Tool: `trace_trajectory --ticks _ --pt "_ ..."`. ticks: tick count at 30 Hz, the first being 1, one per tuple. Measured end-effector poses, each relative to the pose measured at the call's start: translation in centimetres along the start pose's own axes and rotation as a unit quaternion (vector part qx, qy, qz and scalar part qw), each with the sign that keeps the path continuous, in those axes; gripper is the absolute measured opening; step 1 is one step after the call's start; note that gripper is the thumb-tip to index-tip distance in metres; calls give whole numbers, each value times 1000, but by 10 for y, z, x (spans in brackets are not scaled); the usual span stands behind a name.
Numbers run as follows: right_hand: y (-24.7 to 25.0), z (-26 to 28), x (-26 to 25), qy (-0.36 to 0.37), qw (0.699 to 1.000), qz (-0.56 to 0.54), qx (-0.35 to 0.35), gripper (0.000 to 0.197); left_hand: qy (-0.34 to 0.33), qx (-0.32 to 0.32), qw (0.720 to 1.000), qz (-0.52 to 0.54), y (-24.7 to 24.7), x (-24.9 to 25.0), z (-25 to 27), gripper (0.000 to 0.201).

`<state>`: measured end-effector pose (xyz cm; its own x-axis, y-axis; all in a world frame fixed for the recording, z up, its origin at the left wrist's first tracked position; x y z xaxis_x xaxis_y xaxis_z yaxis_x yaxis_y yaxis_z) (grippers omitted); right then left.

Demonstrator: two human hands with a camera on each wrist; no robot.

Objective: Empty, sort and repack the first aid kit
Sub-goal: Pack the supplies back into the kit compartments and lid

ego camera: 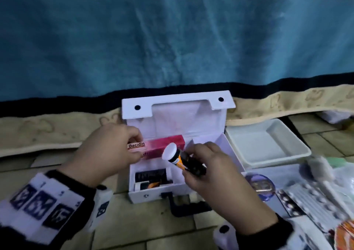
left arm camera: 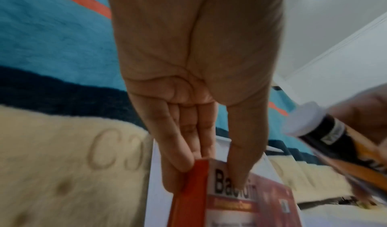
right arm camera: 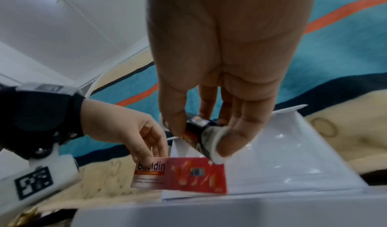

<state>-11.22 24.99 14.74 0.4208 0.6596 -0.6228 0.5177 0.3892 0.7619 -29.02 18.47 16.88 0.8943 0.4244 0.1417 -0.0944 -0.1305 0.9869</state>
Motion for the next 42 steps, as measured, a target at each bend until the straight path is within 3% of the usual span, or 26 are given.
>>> trace_trajectory --ticks 4,9,22,27,31,37,42 --pt "-31 -25 -7 29 995 50 -78 40 6 -9 999 -30 -24 1 -2 28" --pt "-61 -34 0 25 987 116 -109 52 -28 -28 999 -11 -42 11 -12 25" --pt "-79 -33 -13 9 986 58 -157 34 -22 -140 990 9 -80 -9 -23 22" --pt "-77 -31 -7 -6 989 65 -133 28 -68 -121 988 63 -80 2 -29 24" --pt "-73 -32 -9 7 993 56 -100 18 -112 -153 978 82 -85 17 -26 32" --pt "-71 -37 -4 7 996 43 -79 12 -96 -161 978 85 -88 14 -27 44" --pt "-68 -39 10 -59 996 19 -59 13 -90 -207 973 48 -98 13 -27 50"
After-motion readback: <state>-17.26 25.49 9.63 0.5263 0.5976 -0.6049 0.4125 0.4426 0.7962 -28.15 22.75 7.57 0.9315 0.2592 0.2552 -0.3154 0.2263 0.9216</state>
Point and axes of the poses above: each hand's wrist, its own z-axis away from the middle knuckle, its own y-axis out of the back of the hand, x = y × z, the point moved 8 cm from there along -z, towards the middle knuckle
